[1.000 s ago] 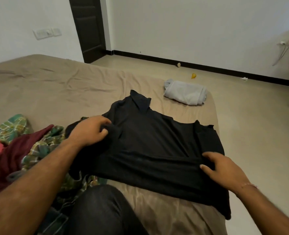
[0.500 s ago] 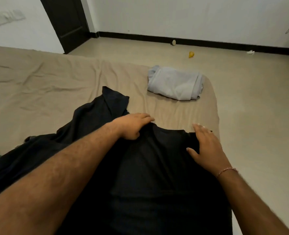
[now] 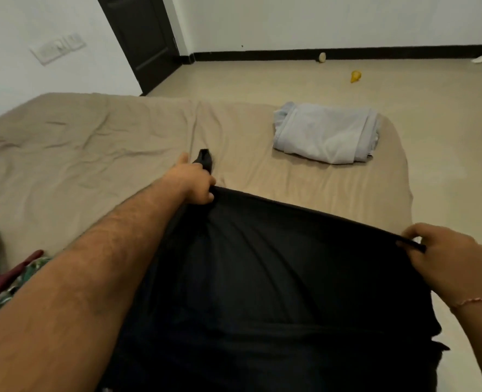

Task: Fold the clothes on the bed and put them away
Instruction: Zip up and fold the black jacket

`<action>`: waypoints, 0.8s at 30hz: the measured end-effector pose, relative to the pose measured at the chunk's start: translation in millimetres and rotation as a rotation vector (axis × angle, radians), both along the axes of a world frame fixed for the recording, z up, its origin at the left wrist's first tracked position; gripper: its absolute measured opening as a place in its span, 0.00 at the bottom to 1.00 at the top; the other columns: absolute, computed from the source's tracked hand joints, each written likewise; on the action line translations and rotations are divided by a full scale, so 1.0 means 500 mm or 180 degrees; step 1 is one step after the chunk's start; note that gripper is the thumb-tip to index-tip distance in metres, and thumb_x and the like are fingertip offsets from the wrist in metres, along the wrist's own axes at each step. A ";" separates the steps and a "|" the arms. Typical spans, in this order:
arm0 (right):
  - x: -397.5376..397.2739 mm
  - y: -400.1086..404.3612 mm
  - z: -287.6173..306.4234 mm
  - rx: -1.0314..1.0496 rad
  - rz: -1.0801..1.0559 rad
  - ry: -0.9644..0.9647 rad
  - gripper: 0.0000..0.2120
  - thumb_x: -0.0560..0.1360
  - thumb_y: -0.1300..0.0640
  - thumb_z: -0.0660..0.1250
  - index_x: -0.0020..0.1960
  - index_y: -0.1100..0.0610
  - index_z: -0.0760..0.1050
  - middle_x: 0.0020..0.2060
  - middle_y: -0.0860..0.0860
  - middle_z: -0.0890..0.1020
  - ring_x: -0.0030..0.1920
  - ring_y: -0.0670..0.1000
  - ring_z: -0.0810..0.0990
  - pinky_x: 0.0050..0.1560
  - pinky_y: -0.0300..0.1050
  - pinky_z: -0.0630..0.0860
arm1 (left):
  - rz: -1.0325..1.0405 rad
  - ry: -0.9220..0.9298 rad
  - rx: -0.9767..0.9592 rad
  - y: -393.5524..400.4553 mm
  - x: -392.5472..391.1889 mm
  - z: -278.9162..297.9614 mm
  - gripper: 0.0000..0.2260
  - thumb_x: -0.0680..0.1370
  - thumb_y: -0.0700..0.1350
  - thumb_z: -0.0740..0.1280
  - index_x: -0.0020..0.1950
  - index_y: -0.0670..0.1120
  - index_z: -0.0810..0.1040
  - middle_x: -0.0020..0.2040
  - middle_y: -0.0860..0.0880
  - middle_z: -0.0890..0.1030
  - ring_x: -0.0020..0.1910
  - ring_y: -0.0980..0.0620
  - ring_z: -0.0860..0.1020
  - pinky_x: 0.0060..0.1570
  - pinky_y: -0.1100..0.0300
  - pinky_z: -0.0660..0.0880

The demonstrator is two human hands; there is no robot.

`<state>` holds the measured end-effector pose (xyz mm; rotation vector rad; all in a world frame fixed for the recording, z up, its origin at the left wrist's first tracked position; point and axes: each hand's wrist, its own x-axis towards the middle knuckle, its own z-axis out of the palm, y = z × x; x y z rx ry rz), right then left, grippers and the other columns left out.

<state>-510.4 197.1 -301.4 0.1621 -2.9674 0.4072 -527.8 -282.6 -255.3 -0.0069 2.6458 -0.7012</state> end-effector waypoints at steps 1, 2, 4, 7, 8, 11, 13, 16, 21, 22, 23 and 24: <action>0.009 0.002 -0.003 0.0059 -0.0060 0.0070 0.03 0.73 0.51 0.76 0.43 0.46 0.83 0.35 0.53 0.84 0.37 0.62 0.83 0.38 0.48 0.73 | -0.0078 0.0083 -0.0026 -0.013 0.020 0.010 0.12 0.76 0.59 0.63 0.56 0.58 0.76 0.54 0.53 0.81 0.59 0.49 0.76 0.61 0.44 0.60; 0.020 0.002 -0.004 0.0099 -0.0066 0.0150 0.02 0.73 0.53 0.76 0.43 0.48 0.84 0.35 0.53 0.82 0.36 0.62 0.83 0.38 0.48 0.71 | -0.0155 0.0241 -0.0060 -0.025 0.047 0.022 0.09 0.75 0.56 0.64 0.55 0.58 0.76 0.52 0.54 0.81 0.56 0.50 0.77 0.59 0.45 0.60; 0.035 0.008 -0.013 0.0170 -0.0067 0.0381 0.03 0.72 0.58 0.76 0.44 0.50 0.84 0.34 0.53 0.78 0.34 0.62 0.82 0.37 0.48 0.72 | -0.0195 0.0685 -0.0194 -0.050 0.101 0.045 0.07 0.75 0.47 0.65 0.52 0.56 0.77 0.50 0.54 0.82 0.53 0.49 0.78 0.59 0.46 0.62; 0.032 0.050 -0.023 0.0116 -0.0023 0.0402 0.06 0.75 0.54 0.68 0.49 0.49 0.83 0.36 0.50 0.73 0.36 0.63 0.79 0.40 0.57 0.78 | -0.0106 0.1254 -0.0308 -0.079 0.182 0.091 0.06 0.76 0.43 0.65 0.49 0.53 0.78 0.45 0.52 0.83 0.50 0.48 0.79 0.58 0.47 0.63; 0.039 0.062 -0.015 0.0088 -0.0041 0.0434 0.09 0.75 0.53 0.65 0.51 0.49 0.83 0.37 0.49 0.71 0.37 0.63 0.78 0.42 0.59 0.79 | -0.0081 0.1374 -0.0221 -0.089 0.213 0.111 0.05 0.76 0.43 0.65 0.48 0.53 0.77 0.44 0.52 0.83 0.49 0.47 0.80 0.57 0.48 0.64; 0.108 0.074 0.043 -0.0322 -0.0136 0.0833 0.11 0.73 0.62 0.70 0.52 0.52 0.83 0.42 0.51 0.72 0.43 0.63 0.77 0.47 0.62 0.77 | -0.0290 0.1689 0.0313 -0.108 0.311 0.160 0.06 0.74 0.42 0.71 0.48 0.50 0.78 0.43 0.47 0.81 0.45 0.42 0.82 0.50 0.48 0.73; 0.180 0.063 0.085 -0.0626 0.0098 0.1089 0.15 0.70 0.70 0.71 0.52 0.56 0.85 0.47 0.54 0.75 0.48 0.61 0.77 0.49 0.60 0.76 | -0.0536 0.2042 0.0585 -0.110 0.385 0.176 0.14 0.70 0.39 0.76 0.54 0.46 0.81 0.44 0.43 0.79 0.42 0.37 0.80 0.42 0.48 0.74; 0.274 0.063 0.090 -0.0760 0.0551 0.1090 0.14 0.70 0.71 0.67 0.49 0.58 0.85 0.51 0.55 0.81 0.52 0.59 0.79 0.54 0.53 0.76 | -0.0784 0.1969 0.0694 -0.105 0.508 0.164 0.24 0.66 0.38 0.78 0.62 0.44 0.82 0.45 0.42 0.81 0.44 0.36 0.81 0.43 0.45 0.77; 0.399 0.076 0.050 -0.0204 0.1782 -0.0049 0.19 0.69 0.69 0.72 0.51 0.49 0.85 0.50 0.44 0.86 0.50 0.53 0.84 0.55 0.56 0.82 | -0.0821 0.0723 0.0319 -0.092 0.676 0.077 0.28 0.70 0.58 0.75 0.70 0.55 0.78 0.58 0.53 0.83 0.58 0.48 0.81 0.54 0.51 0.76; 0.424 0.077 0.038 0.0035 0.1915 -0.0433 0.18 0.71 0.66 0.74 0.54 0.46 0.85 0.53 0.41 0.85 0.53 0.49 0.83 0.58 0.52 0.82 | -0.0551 0.0295 0.0248 -0.083 0.702 0.066 0.31 0.74 0.65 0.67 0.76 0.59 0.72 0.64 0.56 0.81 0.64 0.51 0.78 0.58 0.53 0.73; 0.444 0.079 0.030 0.0228 0.1993 -0.0760 0.16 0.73 0.60 0.74 0.57 0.43 0.84 0.57 0.38 0.82 0.56 0.45 0.81 0.62 0.47 0.79 | -0.0259 0.0013 0.0277 -0.074 0.718 0.058 0.33 0.75 0.71 0.60 0.79 0.61 0.67 0.68 0.57 0.78 0.68 0.52 0.75 0.61 0.53 0.71; 0.460 0.083 0.026 0.0301 0.2029 -0.0974 0.14 0.75 0.53 0.74 0.60 0.42 0.82 0.60 0.36 0.79 0.59 0.42 0.79 0.64 0.41 0.76 | -0.0038 -0.0043 0.0389 -0.067 0.722 0.052 0.35 0.75 0.75 0.55 0.79 0.62 0.66 0.69 0.58 0.77 0.70 0.52 0.74 0.62 0.52 0.70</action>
